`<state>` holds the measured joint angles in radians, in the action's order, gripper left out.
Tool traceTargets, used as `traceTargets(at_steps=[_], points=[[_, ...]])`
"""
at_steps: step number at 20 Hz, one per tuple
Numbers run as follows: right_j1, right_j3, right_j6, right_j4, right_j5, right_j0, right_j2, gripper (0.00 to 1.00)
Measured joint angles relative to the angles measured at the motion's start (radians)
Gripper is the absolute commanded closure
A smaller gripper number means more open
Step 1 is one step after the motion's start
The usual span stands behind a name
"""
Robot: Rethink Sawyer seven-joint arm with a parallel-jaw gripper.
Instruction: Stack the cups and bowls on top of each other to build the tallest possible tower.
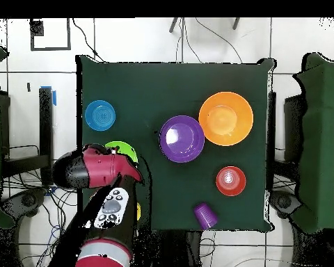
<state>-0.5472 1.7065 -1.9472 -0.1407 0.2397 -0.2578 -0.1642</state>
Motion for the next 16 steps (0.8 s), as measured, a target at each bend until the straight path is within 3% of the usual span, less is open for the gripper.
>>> traceTargets(at_steps=[6,16], points=[[0.067,-0.088,0.0,-0.015,0.0,0.001,-0.003,0.0],[0.096,-0.163,0.0,-0.017,0.001,0.001,-0.006,0.0]])
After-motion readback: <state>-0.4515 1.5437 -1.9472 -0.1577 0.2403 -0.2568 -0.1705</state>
